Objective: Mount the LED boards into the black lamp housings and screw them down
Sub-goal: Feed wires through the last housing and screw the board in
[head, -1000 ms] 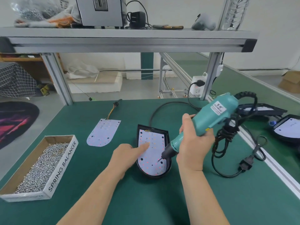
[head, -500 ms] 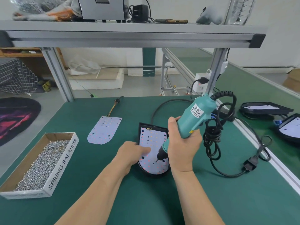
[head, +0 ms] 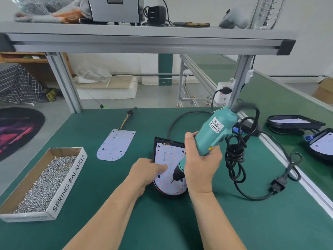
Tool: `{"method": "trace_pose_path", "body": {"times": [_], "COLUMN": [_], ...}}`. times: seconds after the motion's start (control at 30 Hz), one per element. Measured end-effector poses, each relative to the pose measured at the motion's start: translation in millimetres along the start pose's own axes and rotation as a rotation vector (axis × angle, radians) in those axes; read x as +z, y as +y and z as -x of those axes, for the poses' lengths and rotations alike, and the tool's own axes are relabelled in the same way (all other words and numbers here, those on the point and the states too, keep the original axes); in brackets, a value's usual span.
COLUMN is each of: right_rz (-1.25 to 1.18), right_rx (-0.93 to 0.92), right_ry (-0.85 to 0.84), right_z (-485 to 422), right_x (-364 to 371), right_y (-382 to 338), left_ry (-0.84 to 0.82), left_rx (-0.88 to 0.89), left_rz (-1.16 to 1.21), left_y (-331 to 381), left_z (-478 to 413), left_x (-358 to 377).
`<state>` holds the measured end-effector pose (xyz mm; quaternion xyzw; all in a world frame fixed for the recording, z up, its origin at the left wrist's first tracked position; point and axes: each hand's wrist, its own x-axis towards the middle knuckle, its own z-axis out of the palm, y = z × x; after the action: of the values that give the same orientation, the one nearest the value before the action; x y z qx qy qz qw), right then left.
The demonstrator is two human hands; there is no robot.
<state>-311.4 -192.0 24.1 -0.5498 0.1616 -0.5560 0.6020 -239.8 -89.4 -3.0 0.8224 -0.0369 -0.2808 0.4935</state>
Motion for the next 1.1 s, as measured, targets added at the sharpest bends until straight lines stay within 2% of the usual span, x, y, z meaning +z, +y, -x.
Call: {"method": "trace_pose_path", "body": {"times": [0.43, 0.63, 0.77, 0.8, 0.9, 0.97, 1.03, 1.1], "right_rz": [-0.019, -0.093, -0.098, -0.103, -0.096, -0.101, -0.137, -0.181], "right_rx": [0.154, 0.058, 0.079, 0.098, 0.119, 0.114, 0.116, 0.136], "right_ry": [-0.003, -0.057, 0.0, 0.02, 0.07, 0.093, 0.116, 0.146], "right_z": [-1, 0, -3, -4, -4, -5, -8, -12], "right_x": [-1, -7, -9, -10, -14, -15, -14, -11], "right_y": [0, -26, -33, -32, -31, -32, -34, -37], "left_ry": [0.032, -0.013, 0.013, 0.03, 0.099, 0.079, 0.003, -0.06], "left_rx": [-0.018, -0.028, -0.048, -0.064, -0.093, -0.117, -0.104, -0.077], "left_rz": [-0.005, -0.011, -0.022, 0.052, 0.542, 0.797, 0.953, 1.009], "left_y": [-4, -1, -4, -7, -15, -16, -14, -9], "left_z": [-6, 0, 4, 2, -4, 0, 7, 15], "left_x": [1, -3, -18, -25, -44, -53, -56, -54]}}
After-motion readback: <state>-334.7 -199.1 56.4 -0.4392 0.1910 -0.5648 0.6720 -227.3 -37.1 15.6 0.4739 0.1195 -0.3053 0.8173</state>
